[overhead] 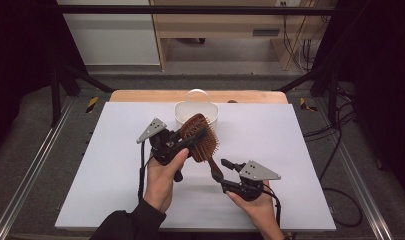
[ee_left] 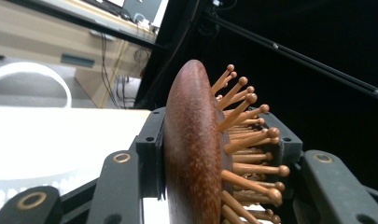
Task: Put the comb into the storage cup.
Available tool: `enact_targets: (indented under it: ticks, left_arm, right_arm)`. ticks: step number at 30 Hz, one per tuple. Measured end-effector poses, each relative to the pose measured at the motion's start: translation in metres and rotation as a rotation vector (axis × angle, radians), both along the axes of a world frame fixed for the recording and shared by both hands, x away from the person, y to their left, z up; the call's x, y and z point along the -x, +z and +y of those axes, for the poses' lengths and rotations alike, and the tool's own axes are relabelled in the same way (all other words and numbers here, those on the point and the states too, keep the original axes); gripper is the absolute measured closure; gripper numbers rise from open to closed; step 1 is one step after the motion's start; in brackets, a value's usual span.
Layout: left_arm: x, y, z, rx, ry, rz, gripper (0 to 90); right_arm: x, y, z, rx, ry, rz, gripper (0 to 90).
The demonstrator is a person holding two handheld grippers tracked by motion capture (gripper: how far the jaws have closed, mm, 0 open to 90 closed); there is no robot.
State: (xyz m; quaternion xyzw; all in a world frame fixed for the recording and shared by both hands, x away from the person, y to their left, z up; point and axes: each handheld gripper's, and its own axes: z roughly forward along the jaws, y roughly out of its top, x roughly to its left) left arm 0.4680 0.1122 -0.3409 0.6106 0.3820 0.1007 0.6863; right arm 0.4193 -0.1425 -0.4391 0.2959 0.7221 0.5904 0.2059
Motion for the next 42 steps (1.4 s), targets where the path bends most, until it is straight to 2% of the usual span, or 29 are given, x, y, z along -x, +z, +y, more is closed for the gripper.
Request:
enact_targets:
  ticks: [2, 4, 5, 6, 8, 11, 13, 16, 18, 20, 22, 26, 29, 32, 35, 40, 42]
  left_arm:
    - [-0.003, 0.007, 0.002, -0.007, 0.014, -0.015, 50.7]
    - [-0.005, 0.014, 0.004, -0.026, 0.026, -0.038, 50.7]
    - [-0.007, 0.021, 0.004, -0.047, 0.038, -0.064, 50.7]
    - [-0.007, 0.021, 0.004, -0.047, 0.038, -0.064, 50.6]
    - [-0.01, 0.027, 0.003, -0.063, 0.045, -0.082, 50.6]
    - [-0.015, 0.034, 0.002, -0.083, 0.052, -0.102, 50.6]
    - [-0.018, 0.039, 0.001, -0.083, 0.059, -0.103, 50.6]
    - [-0.022, 0.042, -0.002, -0.089, 0.079, -0.112, 50.5]
    - [-0.027, 0.042, -0.004, -0.098, 0.094, -0.102, 50.5]
    - [-0.032, 0.045, -0.005, -0.083, 0.109, -0.096, 50.5]
    - [-0.037, 0.049, -0.005, -0.085, 0.127, -0.107, 50.4]
    - [-0.05, 0.059, -0.004, -0.088, 0.157, -0.127, 50.4]
    - [-0.06, 0.064, -0.004, -0.098, 0.184, -0.141, 50.3]
    - [-0.068, 0.067, -0.005, -0.073, 0.205, -0.136, 50.3]
    - [-0.075, 0.069, -0.007, -0.073, 0.22, -0.149, 50.2]
    - [-0.09, 0.065, -0.011, -0.076, 0.237, -0.153, 50.3]
    - [-0.094, 0.062, -0.013, -0.09, 0.243, -0.15, 50.3]
  right_arm:
    - [-0.001, -0.001, -0.007, -0.041, -0.009, 0.003, 36.5]
    - [-0.002, -0.002, -0.014, -0.059, -0.016, -0.006, 32.1]
    - [-0.002, -0.003, -0.02, -0.052, -0.035, -0.04, 29.0]
    - [-0.002, -0.003, -0.02, -0.052, -0.035, -0.04, 29.0]
    - [-0.002, -0.005, -0.024, -0.023, -0.075, -0.061, 24.0]
    - [-0.004, -0.007, -0.031, 0.004, -0.107, -0.042, 13.3]
    - [-0.006, -0.008, -0.034, -0.003, -0.12, -0.029, 8.8]
    - [-0.007, -0.008, -0.039, -0.004, -0.136, -0.012, 7.6]
    - [-0.006, -0.01, -0.041, -0.001, -0.124, -0.012, 6.9]
    - [-0.004, -0.012, -0.043, 0.003, -0.116, -0.014, 6.8]
    - [-0.002, -0.012, -0.046, 0.002, -0.103, -0.013, 8.8]
    - [0.004, -0.012, -0.056, -0.023, -0.12, -0.021, 7.9]
    - [0.008, -0.016, -0.063, -0.021, -0.147, -0.036, 6.2]
    - [0.011, -0.022, -0.067, -0.04, -0.167, -0.08, 3.8]
    - [0.011, -0.023, -0.068, -0.038, -0.18, -0.113, 3.2]
    - [0.01, -0.025, -0.067, -0.033, -0.205, -0.154, 2.0]
    - [0.008, -0.026, -0.065, -0.049, -0.208, -0.147, 2.6]
